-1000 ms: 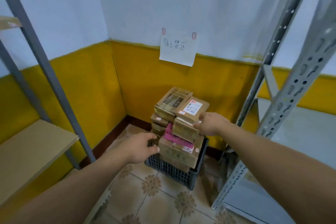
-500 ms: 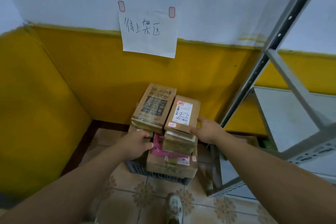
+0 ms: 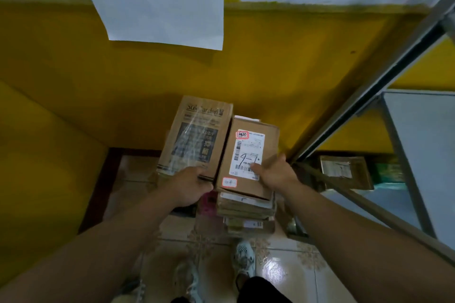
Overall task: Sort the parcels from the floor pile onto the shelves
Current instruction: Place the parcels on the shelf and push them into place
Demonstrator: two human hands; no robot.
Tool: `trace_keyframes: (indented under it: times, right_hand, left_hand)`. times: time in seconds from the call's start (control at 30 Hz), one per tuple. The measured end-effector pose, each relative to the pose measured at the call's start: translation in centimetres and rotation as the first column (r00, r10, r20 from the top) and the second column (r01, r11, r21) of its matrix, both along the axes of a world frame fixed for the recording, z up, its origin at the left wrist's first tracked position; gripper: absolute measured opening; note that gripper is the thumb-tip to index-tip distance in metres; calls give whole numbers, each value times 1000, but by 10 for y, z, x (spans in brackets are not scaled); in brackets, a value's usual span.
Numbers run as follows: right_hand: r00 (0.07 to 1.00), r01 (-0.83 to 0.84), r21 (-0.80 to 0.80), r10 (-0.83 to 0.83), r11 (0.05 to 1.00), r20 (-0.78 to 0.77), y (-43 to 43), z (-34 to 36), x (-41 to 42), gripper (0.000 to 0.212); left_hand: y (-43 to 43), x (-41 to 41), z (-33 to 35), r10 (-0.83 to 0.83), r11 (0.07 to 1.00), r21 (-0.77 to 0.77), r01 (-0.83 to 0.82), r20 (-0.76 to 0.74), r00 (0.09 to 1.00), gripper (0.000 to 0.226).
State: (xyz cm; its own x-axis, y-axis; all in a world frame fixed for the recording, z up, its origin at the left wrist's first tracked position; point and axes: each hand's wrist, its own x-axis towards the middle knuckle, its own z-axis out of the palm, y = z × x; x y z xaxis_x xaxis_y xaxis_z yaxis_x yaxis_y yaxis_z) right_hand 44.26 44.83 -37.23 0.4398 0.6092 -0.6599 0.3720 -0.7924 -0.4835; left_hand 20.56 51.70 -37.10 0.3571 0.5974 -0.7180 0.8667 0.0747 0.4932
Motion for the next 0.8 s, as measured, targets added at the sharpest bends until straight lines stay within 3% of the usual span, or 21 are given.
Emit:
trace_keyframes:
  times: [0.13,0.33,0.63,0.8]
  right_hand:
    - [990,139,28,-139,990,-24,-4,-8,3,66]
    - [902,430,165,-431,888,-31,-11,5,17,65]
    - [847,531,193,-514,825,-133,-22,0,21,51]
    - [831,555,190,-535,810,-150,-18,-12,40,46]
  left_hand:
    - [16,3,-19,-86,996,5,86,-7,996,66]
    - [23,2,-3,-126,992,25,126,-9,992,61]
    - [31,32,-1,-182,975,135,175,40,982,53]
    - [50,72,8,-281,893,355,276,-40,959,57]
